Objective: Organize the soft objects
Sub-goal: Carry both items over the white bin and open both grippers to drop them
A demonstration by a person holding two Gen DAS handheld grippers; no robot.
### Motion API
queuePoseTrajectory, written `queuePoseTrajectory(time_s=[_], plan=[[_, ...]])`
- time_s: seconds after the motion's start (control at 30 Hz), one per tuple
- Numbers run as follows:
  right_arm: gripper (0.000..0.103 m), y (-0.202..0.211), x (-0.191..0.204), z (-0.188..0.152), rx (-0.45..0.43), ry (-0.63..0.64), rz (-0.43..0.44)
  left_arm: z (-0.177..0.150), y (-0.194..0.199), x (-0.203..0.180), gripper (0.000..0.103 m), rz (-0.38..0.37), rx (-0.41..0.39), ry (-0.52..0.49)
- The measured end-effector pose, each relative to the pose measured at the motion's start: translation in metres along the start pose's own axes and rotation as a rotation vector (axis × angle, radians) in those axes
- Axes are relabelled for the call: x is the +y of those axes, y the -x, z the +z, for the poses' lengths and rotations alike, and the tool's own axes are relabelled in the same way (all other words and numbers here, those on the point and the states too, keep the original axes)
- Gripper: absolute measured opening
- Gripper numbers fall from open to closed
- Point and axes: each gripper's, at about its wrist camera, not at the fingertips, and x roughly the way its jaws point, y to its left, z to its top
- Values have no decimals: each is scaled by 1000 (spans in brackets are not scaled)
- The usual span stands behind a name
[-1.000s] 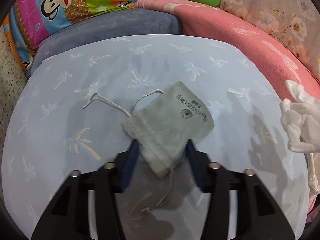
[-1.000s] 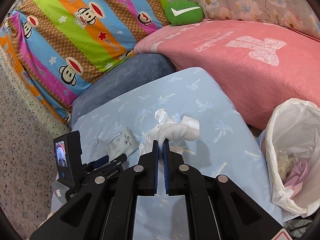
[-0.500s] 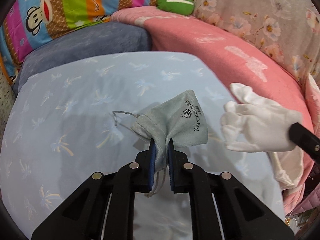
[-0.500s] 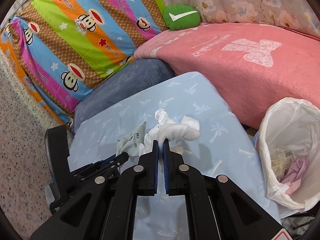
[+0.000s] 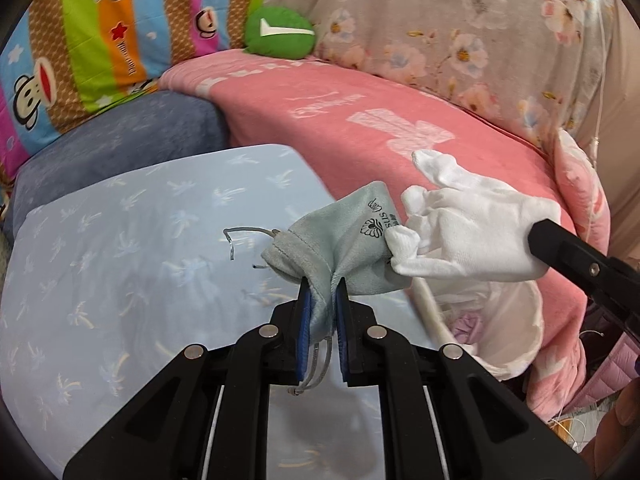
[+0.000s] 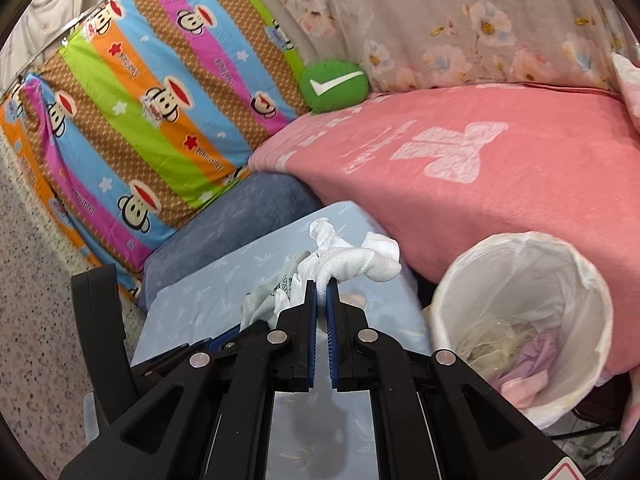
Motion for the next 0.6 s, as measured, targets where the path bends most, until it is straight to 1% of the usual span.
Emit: queuePoseTrajectory(time_s=[0.37,0.6], plan=[[5,53,-61,14,-89,-55,-76,6,2,-69,11,-92,-9,-78],[5,70,-91,23,-122,-88,-112,9,-2,-101,13,-132,-1,-115]])
